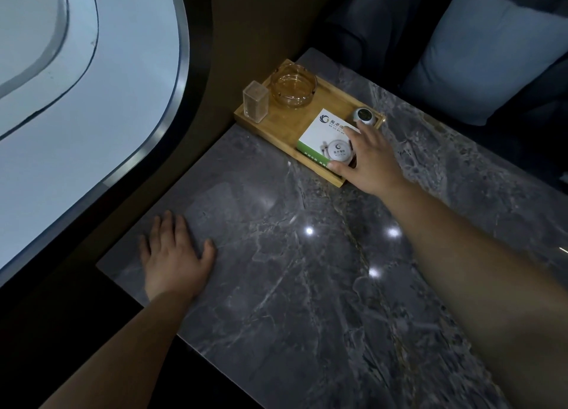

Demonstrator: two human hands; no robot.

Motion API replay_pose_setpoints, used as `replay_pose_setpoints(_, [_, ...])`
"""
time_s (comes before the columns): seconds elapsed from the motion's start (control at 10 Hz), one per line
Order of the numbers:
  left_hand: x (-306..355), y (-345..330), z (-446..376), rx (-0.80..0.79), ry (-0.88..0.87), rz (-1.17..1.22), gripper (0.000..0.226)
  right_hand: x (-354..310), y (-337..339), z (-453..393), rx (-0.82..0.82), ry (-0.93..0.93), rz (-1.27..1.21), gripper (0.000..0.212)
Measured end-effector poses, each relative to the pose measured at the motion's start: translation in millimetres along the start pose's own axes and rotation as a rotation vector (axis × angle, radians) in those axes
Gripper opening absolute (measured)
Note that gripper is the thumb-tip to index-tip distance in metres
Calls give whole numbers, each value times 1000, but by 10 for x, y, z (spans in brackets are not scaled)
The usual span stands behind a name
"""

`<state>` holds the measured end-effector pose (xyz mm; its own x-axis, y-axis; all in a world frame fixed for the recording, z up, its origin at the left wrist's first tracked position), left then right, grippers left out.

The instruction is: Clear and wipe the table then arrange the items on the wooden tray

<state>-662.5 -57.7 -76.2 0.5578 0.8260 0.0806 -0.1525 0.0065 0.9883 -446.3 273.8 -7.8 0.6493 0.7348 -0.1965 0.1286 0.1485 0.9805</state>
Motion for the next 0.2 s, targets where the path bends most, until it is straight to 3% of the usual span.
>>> replay_pose_setpoints(0.2, [-38,-26,-5,-44,-3,19,82,-259,32,473,150,64,44,66])
Point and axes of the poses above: each hand's wrist, its own z-axis away from the middle knuckle, its own y-axis out of the back of the hand, x = y × z, the point moved 5 cm from there along -z, towards the middle knuckle, and after that the axes turned 8 degrees about y, right-handed, at the moved point
